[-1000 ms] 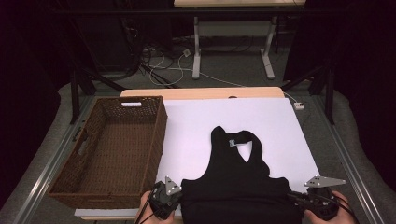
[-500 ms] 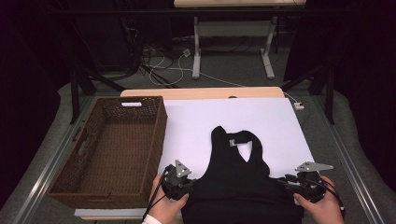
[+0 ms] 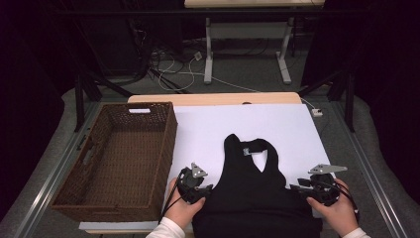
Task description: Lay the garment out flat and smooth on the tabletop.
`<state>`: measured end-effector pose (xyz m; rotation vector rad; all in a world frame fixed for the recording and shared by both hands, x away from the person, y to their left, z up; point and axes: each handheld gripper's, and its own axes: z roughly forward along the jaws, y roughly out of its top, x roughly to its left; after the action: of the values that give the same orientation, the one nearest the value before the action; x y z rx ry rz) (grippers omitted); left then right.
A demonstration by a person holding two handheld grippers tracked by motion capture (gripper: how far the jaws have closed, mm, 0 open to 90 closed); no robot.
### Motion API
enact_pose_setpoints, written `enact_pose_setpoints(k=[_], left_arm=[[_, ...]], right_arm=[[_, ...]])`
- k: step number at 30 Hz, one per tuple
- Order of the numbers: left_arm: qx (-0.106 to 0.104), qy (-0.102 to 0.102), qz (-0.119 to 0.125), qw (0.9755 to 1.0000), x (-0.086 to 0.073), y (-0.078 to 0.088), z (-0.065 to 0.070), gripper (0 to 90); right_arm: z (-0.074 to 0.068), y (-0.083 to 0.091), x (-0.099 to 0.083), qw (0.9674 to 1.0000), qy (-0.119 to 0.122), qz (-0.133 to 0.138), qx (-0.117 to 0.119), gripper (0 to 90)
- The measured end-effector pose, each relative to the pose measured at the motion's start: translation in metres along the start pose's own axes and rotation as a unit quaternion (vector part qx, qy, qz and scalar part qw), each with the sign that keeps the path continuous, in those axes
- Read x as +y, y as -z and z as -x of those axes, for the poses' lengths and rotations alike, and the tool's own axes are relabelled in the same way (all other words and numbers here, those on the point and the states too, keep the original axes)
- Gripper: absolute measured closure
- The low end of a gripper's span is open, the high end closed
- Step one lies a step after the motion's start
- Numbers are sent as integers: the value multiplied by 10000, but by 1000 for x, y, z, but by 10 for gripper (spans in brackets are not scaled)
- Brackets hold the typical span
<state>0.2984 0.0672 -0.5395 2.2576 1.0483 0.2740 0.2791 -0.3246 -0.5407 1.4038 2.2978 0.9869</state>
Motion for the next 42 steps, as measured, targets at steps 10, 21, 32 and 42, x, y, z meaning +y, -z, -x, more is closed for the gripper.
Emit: enact_pose_setpoints(k=[10,21,32,42], left_arm=[[-367,-219,-120,9990,4,-16,15,660],[-456,-340,-336,9978,2,-9,15,876],[-507,-240,-596,9966,-22,18,8,876],[-214,-105,-33,9997,-1,22,-2,678]], right_arm=[[-12,-13,14,9989,-4,51,458,510],[-25,-23,21,9947,444,-250,890,900],[-42,-15,18,9916,747,-230,1032,812],[-31,-10,34,9947,635,91,805,658]])
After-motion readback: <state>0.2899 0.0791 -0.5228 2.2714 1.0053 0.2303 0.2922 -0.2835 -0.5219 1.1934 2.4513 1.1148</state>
